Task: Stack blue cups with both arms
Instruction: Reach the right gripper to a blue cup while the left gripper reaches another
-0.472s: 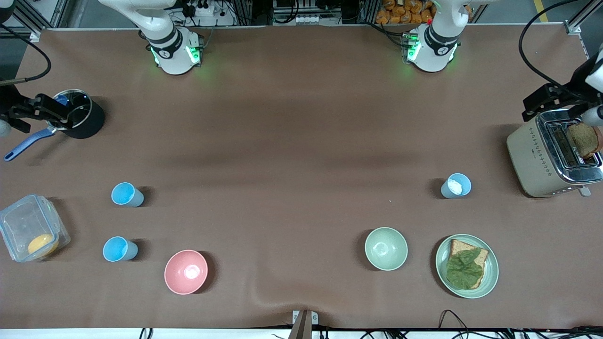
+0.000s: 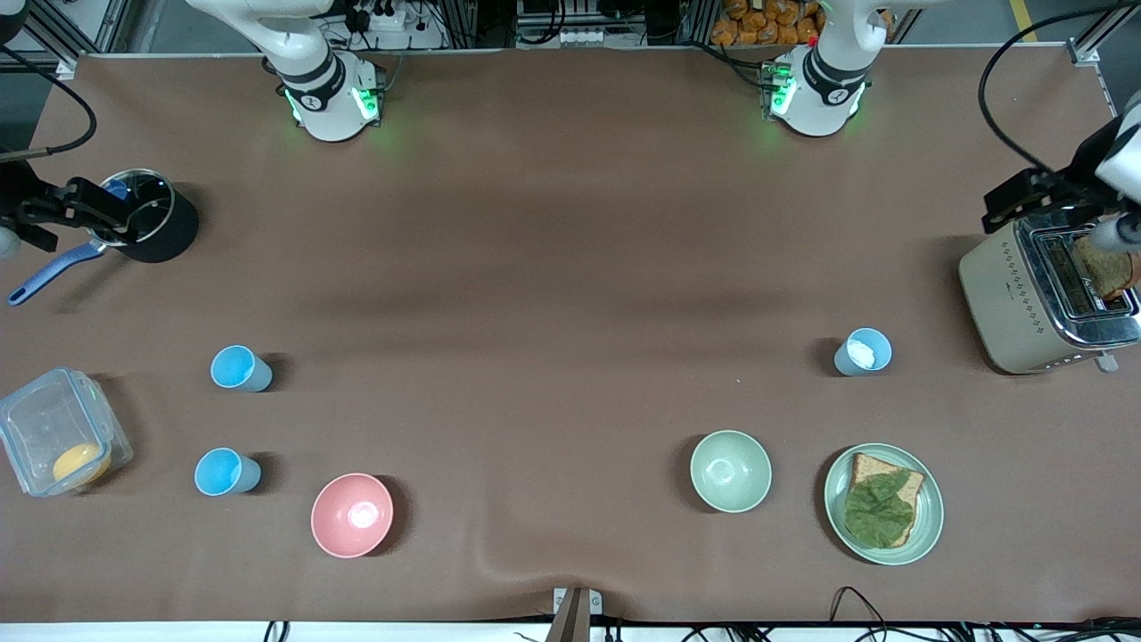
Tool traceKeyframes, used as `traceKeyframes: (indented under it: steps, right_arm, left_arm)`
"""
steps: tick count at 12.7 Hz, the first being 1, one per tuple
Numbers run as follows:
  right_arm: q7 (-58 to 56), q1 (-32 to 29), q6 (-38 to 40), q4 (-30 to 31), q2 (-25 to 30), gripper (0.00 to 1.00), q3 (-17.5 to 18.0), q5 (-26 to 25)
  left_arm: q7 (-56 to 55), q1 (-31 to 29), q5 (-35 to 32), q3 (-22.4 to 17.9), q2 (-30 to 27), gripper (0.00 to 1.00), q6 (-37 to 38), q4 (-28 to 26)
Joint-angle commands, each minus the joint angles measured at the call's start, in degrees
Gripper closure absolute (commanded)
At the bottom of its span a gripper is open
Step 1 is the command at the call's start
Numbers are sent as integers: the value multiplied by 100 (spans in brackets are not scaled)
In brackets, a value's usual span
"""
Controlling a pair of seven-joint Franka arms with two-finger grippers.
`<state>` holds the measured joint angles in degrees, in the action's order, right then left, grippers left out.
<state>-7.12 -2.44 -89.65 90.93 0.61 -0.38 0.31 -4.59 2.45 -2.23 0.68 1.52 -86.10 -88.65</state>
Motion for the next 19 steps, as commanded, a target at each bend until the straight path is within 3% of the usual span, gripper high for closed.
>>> traceKeyframes:
  steps: [1,5,7,10,15,19]
  right_arm:
    - [27,25,140,-5,27,0,-32,40]
    - [0,121,325,3,-439,0,-32,31]
    - [26,104,316,-5,-588,0,-32,48]
    - [-35,42,255,-128,-1026,0,-49,4]
    - [-61,-212,-553,-120,-2652,0,-58,22]
    - [-220,-432,-1185,-120,-2979,0,-58,-39]
  left_arm:
    - [81,19,91,-7,401,0,-124,-150]
    - [81,-8,91,-7,340,0,-2010,-1782]
    - [-50,-34,100,-7,593,0,-2970,-2365]
    - [81,-209,91,2,1156,0,-3412,-2446]
    - [81,-369,100,11,1508,0,-4203,-2797]
    - [90,-386,100,11,1737,0,-4433,-2789]
